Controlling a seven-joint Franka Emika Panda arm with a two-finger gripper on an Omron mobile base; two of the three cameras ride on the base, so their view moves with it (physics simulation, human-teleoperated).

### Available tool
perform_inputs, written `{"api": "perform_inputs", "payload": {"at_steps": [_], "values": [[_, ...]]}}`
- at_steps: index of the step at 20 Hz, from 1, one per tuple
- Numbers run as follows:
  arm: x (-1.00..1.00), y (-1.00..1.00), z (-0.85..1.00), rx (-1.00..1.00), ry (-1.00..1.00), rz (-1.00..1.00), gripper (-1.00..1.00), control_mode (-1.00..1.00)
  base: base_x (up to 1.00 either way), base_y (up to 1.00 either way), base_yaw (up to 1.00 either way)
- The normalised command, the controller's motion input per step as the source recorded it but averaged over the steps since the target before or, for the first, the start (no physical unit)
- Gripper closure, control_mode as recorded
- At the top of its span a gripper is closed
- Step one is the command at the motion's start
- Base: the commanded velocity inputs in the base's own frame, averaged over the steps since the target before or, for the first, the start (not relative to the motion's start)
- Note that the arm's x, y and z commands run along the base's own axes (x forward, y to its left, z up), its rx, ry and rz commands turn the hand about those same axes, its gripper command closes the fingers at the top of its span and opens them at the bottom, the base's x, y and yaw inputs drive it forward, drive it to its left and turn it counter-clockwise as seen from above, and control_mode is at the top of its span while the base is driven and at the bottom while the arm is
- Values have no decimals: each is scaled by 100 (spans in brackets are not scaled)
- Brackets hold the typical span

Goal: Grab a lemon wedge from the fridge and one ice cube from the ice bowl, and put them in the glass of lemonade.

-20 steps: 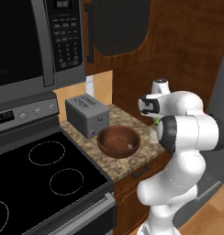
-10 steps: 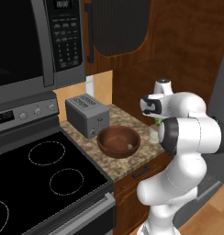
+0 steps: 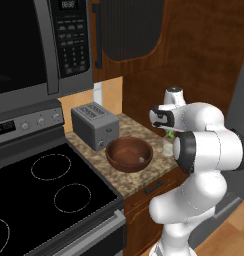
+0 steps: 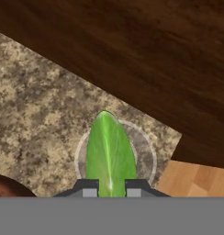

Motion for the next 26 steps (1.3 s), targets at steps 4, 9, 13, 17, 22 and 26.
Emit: {"api": "perform_inputs", "payload": {"at_steps": [4, 9, 13, 17, 22, 26], "values": [[0, 0, 0, 0, 0, 0, 100, -100, 0, 0, 0], [4, 0, 0, 0, 0, 0, 100, -100, 0, 0, 0], [0, 0, 0, 0, 0, 0, -100, -100, 0, 0, 0], [0, 0, 0, 0, 0, 0, -100, -100, 0, 0, 0], [0, 0, 0, 0, 0, 0, -100, -100, 0, 0, 0], [-13, 0, 0, 0, -1, 0, -100, -100, 0, 0, 0]]}}
